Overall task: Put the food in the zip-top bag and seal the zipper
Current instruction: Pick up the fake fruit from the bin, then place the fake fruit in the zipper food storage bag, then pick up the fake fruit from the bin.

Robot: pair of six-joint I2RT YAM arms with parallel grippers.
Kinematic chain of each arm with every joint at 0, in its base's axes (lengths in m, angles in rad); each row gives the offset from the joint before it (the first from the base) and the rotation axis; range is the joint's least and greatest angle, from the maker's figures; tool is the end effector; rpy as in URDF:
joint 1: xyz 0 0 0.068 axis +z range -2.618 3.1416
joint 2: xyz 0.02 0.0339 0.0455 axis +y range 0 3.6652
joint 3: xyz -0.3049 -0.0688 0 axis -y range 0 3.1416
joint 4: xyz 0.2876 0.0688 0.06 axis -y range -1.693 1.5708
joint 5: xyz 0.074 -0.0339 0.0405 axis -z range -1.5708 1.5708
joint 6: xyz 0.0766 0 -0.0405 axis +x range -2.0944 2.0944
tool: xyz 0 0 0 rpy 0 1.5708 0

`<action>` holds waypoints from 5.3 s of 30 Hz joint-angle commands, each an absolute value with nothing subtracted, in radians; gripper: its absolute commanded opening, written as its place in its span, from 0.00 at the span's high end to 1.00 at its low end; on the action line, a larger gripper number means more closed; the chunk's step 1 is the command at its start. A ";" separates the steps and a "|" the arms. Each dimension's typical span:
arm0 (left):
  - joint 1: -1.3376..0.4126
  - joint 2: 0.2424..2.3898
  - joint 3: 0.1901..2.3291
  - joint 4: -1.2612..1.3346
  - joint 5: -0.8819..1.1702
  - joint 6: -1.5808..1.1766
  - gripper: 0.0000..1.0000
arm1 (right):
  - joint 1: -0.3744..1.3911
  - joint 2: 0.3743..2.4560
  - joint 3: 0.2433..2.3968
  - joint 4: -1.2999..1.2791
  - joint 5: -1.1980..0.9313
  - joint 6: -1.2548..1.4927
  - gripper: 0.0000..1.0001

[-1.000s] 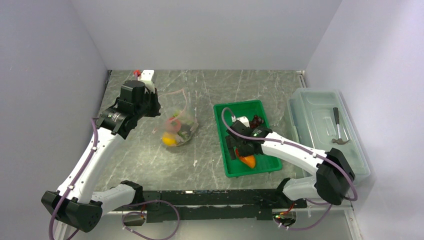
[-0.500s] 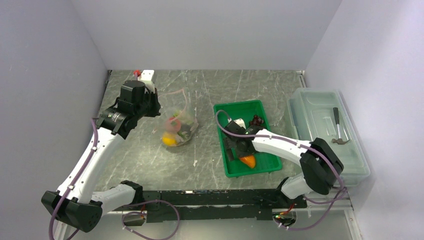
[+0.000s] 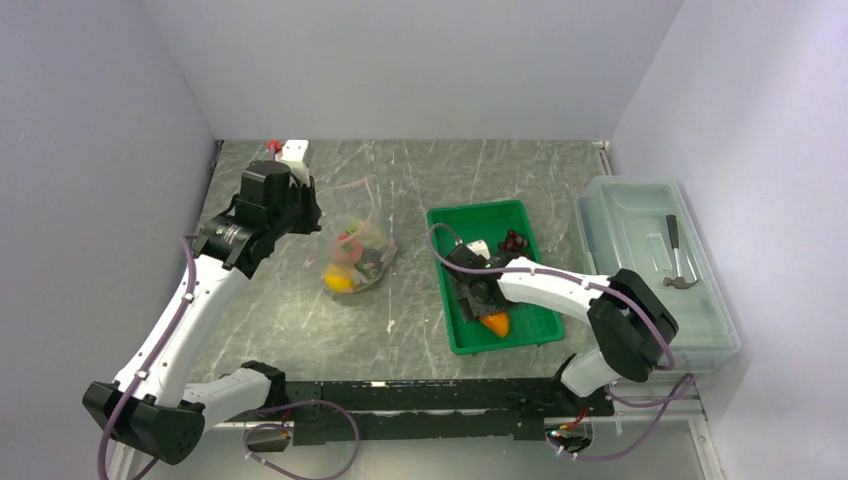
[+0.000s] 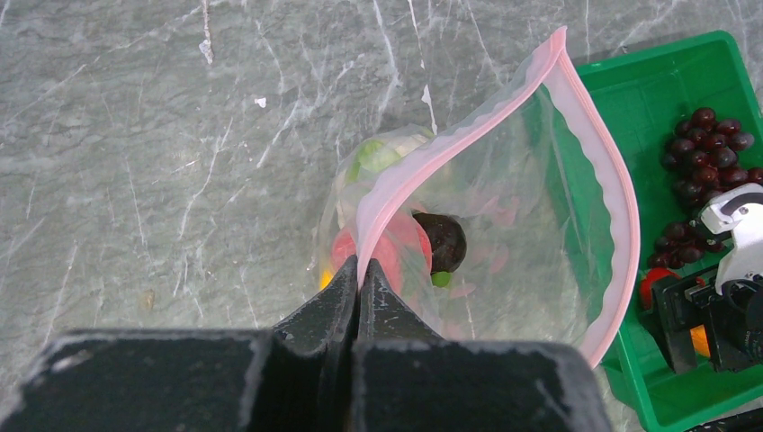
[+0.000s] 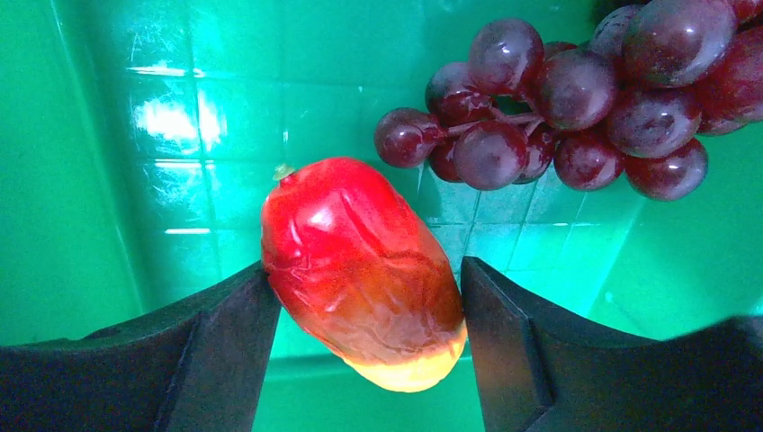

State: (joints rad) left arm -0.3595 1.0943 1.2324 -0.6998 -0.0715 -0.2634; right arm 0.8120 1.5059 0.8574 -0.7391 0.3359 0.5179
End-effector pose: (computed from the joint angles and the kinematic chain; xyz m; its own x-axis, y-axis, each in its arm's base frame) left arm 0.2678 -0.0948 0.4033 -0.5580 -0.0677 -0.8271 0.1543 0.9708 -0.1836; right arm 0.2195 0.1948 0.1480 -0.9065 -0.2768 -0.3187 -0.2244 0.9555 -0.1914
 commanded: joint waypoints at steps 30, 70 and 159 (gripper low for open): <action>-0.360 1.065 1.230 -0.663 -0.043 -0.242 0.98 | 0.825 1.142 1.135 -0.561 0.214 0.560 0.73; -0.360 1.040 1.194 -0.577 0.233 -0.234 1.00 | 0.962 1.441 1.212 0.364 0.106 0.366 0.70; -0.360 1.067 1.194 -0.592 0.206 -0.229 1.00 | 0.677 1.126 0.848 -0.563 0.348 0.272 0.13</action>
